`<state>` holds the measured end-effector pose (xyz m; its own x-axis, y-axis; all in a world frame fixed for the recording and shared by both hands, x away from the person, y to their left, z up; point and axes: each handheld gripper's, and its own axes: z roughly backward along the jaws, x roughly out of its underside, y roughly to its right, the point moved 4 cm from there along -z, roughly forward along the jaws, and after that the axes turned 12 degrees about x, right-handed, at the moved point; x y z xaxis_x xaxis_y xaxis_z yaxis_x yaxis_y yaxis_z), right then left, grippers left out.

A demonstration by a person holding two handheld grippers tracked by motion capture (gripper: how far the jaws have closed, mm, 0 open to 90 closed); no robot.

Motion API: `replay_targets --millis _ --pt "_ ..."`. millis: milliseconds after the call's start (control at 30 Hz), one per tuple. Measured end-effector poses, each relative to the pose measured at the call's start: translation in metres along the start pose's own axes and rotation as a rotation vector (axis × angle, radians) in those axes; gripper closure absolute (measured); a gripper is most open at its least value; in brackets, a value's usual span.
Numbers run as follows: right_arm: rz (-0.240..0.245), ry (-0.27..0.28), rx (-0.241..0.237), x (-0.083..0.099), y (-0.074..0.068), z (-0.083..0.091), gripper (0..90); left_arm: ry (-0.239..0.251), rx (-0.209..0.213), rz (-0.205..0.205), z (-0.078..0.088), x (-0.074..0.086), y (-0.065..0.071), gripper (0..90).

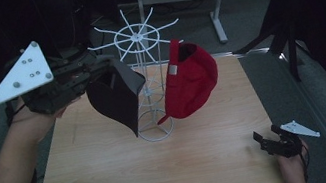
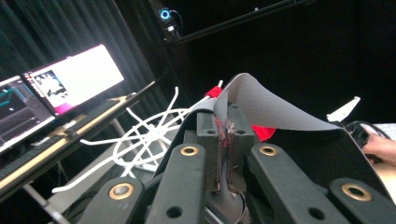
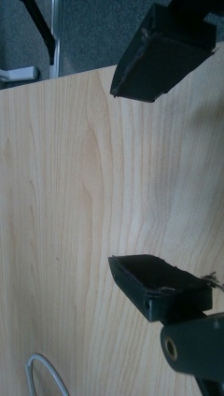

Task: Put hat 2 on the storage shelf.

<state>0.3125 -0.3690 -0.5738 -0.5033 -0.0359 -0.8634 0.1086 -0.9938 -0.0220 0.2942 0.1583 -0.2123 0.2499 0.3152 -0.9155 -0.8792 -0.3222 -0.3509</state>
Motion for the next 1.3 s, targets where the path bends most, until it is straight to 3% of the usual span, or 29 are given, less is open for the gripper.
replay_targets --millis 233,333,533,667,900,1300 --pt "-0.002 -0.001 -0.003 0.000 0.000 0.000 14.7 -0.009 -0.004 0.012 -0.008 -0.002 -0.008 88.0" --pt "-0.002 0.000 -0.003 0.000 0.000 0.000 14.8 -0.040 -0.024 0.028 -0.014 0.004 -0.012 88.0" --pt "-0.004 0.000 -0.005 0.000 0.000 0.000 14.7 -0.046 -0.038 0.063 -0.020 0.011 -0.018 87.9" --pt "-0.004 0.000 -0.006 0.000 0.000 0.000 14.7 -0.079 -0.050 0.068 -0.025 0.015 -0.019 87.8" --pt "-0.004 0.003 -0.008 0.000 0.000 0.001 14.8 -0.094 -0.076 0.099 -0.023 0.027 -0.021 87.6" --pt "-0.003 0.005 -0.007 0.000 0.000 0.001 14.8 -0.094 -0.065 0.152 -0.020 0.048 -0.017 83.4"
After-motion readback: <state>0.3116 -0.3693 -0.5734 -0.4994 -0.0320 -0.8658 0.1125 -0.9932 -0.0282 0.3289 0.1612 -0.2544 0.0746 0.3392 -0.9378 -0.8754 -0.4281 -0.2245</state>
